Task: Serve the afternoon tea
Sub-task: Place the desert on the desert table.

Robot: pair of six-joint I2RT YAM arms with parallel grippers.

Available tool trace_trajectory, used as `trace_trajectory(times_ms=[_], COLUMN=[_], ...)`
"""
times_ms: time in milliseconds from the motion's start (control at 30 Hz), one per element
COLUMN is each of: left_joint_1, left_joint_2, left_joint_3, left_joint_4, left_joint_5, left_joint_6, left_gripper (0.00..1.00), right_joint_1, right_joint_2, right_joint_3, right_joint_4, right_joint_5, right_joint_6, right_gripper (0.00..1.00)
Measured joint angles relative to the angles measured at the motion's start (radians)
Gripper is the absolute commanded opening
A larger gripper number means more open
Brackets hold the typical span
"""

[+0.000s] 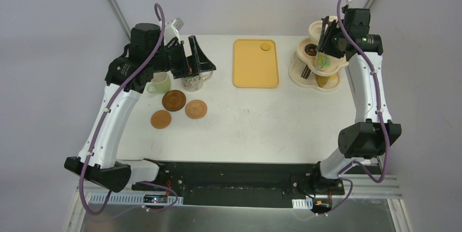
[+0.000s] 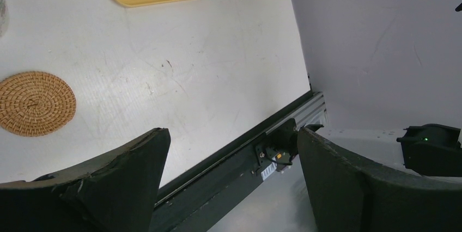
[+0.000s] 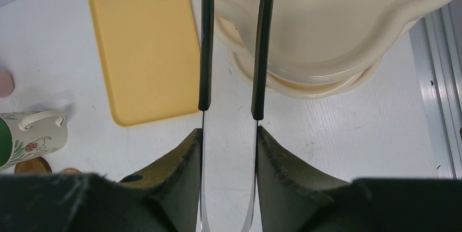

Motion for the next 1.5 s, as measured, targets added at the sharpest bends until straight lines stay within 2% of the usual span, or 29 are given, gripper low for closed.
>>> trace_trajectory(times_ms=[367, 667, 933, 1133, 1333, 1500], left_joint_1=[0.000, 0.000, 0.000, 0.000, 0.000, 0.000], left_joint_2=[0.000, 0.000, 0.000, 0.000, 0.000, 0.000], left_joint_3=[0.010, 0.010, 0.010, 0.010, 0.010, 0.007], left_joint_4=[0.000, 0.000, 0.000, 0.000, 0.000, 0.000], left_joint_5=[0.000, 0.000, -0.001, 0.000, 0.000, 0.000], left_joint_6=[0.002, 0.016, 0.021, 0.020, 0.019, 0.018], left_gripper=[0.91, 0.91, 0.91, 0.91, 0.91, 0.91], right_joint_1=[-0.005, -0.006, -0.006, -0.008, 0.008, 0.093], right_joint_2=[0.015, 0.028, 0.033, 0.004, -0.056, -0.038], right_joint_3=[0.000, 0.006, 0.083, 0.076, -0.024, -0.047], right_joint_4=[-0.011, -0.014, -0.048, -0.061, -0.063, -0.060], right_joint_5=[0.000, -0.001, -0.017, -0.117, -0.245, -0.273], right_joint_6=[0.002, 0.003, 0.010, 0.018, 0.019, 0.037], right_gripper=[0.46, 0.44, 0.41, 0.38, 0.38, 0.41])
